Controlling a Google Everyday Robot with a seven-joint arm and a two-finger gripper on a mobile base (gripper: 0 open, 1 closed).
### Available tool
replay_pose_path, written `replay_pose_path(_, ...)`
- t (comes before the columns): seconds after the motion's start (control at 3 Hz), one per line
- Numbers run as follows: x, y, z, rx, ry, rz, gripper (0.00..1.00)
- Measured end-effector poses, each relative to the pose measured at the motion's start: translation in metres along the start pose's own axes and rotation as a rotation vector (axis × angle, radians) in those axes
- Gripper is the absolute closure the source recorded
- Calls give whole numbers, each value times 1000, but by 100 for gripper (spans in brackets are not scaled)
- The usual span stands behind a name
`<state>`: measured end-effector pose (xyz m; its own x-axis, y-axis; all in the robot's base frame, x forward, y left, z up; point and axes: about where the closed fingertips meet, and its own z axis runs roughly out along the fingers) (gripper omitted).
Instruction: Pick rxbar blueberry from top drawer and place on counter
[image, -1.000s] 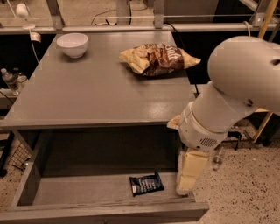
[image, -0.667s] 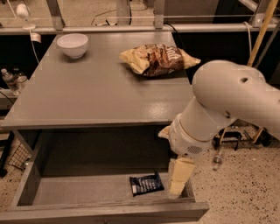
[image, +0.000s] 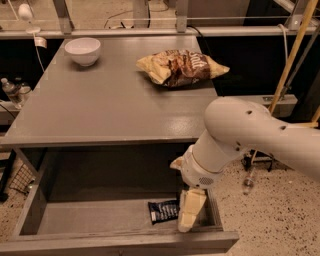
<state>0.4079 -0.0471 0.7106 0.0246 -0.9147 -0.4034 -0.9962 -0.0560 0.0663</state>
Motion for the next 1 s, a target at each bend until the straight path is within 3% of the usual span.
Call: replay_pose_path(1.0, 2, -38, 39, 95, -124, 40, 0)
